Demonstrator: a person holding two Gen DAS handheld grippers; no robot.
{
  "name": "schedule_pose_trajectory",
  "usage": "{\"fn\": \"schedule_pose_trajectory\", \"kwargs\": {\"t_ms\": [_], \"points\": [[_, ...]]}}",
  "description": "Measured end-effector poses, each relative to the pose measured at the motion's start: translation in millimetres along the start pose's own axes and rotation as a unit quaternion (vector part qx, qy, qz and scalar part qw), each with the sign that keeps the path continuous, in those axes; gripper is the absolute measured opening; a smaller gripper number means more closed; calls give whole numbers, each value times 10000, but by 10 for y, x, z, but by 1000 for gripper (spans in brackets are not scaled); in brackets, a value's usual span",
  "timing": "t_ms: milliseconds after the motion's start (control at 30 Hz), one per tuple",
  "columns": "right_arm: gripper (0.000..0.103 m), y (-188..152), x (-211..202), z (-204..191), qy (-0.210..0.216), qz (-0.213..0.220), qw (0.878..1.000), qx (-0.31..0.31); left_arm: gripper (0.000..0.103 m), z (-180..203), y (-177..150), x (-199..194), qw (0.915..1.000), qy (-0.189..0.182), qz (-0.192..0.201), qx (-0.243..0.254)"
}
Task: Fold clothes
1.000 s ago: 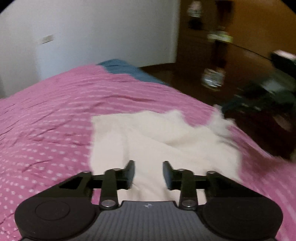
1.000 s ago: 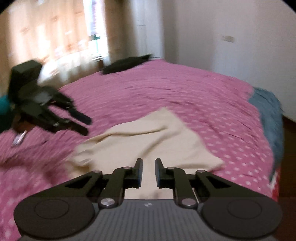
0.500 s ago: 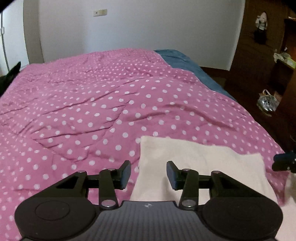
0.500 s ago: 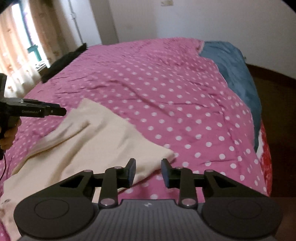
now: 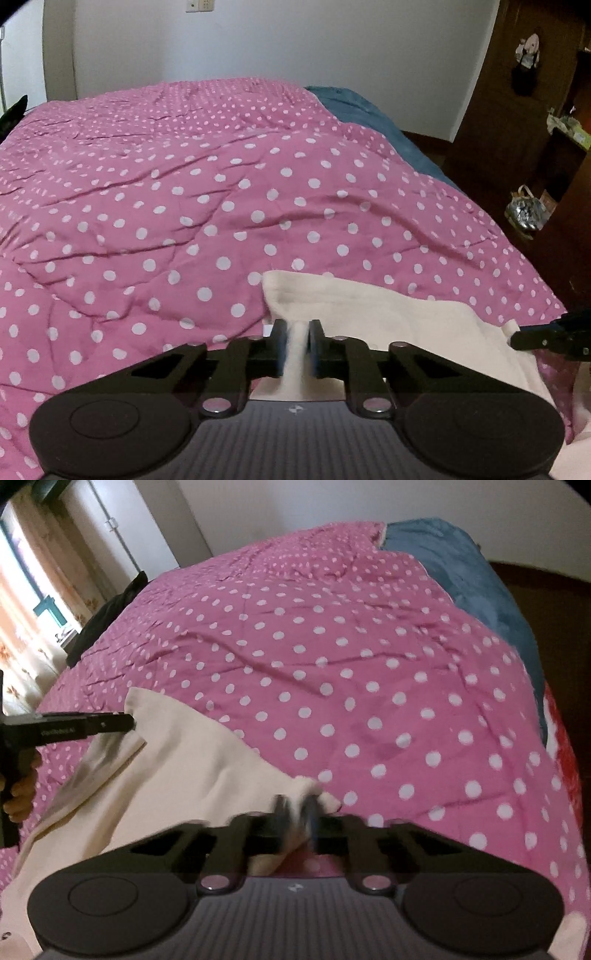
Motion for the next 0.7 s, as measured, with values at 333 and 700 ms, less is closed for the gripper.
{"fn": "schedule_pose_trajectory", "kwargs": {"t_ms": [333,700], "points": [[3,425,-265,-241,-447,794,9934,-700,11,-206,170,-577,9969,80,731,-279],[7,372,468,-269,-808,150,9910,-1057,18,-509,45,-163,9970,544,156,-519]]}}
Point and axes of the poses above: each gripper's, at about its wrist camera, not at the fingertips, and x roughly the way its jaws point, z to its right, y to its top, the point moved 1 cm from there along x, roughly the way its jaws point, and after that the axes turned 11 degrees about -x, right-handed, at the moved point
